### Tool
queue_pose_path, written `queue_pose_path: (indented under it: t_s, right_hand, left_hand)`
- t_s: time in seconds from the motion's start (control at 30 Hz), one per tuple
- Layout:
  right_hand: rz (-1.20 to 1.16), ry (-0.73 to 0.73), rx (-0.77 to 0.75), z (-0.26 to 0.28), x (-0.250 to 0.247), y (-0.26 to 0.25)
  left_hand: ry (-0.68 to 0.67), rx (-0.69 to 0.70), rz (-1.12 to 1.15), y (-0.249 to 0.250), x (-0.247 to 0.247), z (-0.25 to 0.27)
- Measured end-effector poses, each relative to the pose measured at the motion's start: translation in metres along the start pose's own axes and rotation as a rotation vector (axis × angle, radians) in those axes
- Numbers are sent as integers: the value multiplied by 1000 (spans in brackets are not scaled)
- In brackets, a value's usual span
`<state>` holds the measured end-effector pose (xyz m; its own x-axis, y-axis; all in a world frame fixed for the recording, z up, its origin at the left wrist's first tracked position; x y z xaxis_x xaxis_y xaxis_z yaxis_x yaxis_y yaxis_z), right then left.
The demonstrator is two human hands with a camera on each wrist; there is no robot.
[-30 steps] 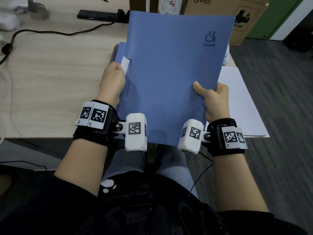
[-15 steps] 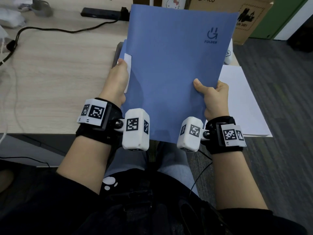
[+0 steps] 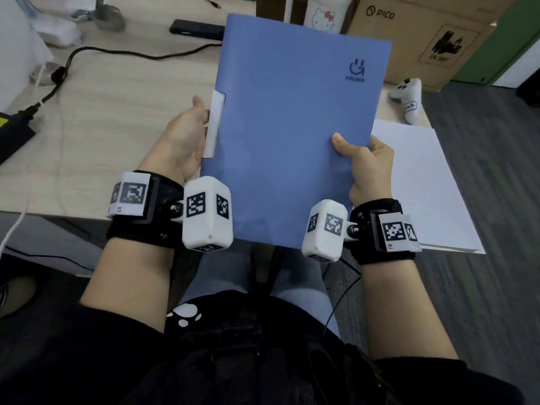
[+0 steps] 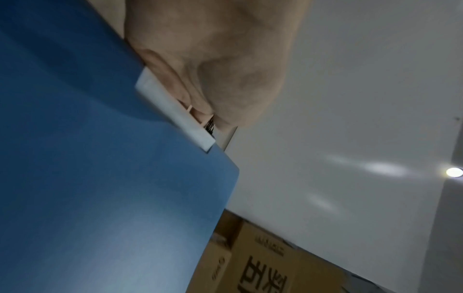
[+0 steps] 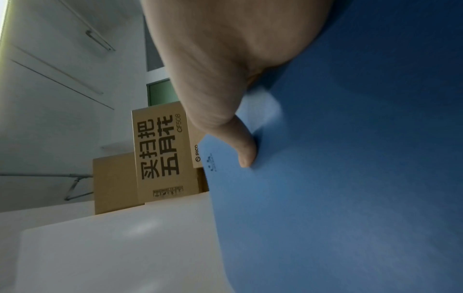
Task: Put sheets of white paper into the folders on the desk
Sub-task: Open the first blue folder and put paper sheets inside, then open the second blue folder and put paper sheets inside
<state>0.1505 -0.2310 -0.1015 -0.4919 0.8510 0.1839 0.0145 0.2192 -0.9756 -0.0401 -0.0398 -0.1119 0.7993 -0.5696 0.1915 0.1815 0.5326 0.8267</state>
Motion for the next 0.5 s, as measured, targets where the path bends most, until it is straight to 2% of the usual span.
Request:
queue_pose_path:
  t_s: [0.07, 0.13, 0.4, 0.5]
  right_hand:
    - [-11, -2, 25, -1, 11, 3]
    - [-20, -2, 38, -3, 25, 6]
    - [-1, 23, 53, -13, 92, 25]
    - [20, 31, 68, -13, 123, 34]
  left_hand:
    - [48, -6, 11, -4, -18, 0]
    - [153, -1, -34, -8, -41, 2]
    - [443, 188, -144, -13, -111, 8]
    - [588, 213, -170, -7, -143, 9]
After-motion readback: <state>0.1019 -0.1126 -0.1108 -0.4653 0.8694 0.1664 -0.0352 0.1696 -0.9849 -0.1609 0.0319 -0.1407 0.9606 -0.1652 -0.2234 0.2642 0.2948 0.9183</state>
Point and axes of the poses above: each hand's wrist, its own z-axis away from the middle knuckle, its own x-axis out of the palm, y = z × x, the point moved 8 cm from there along -z, towards the middle knuckle, and after that the axes turned 11 degrees about -x, right-handed, at the moved point
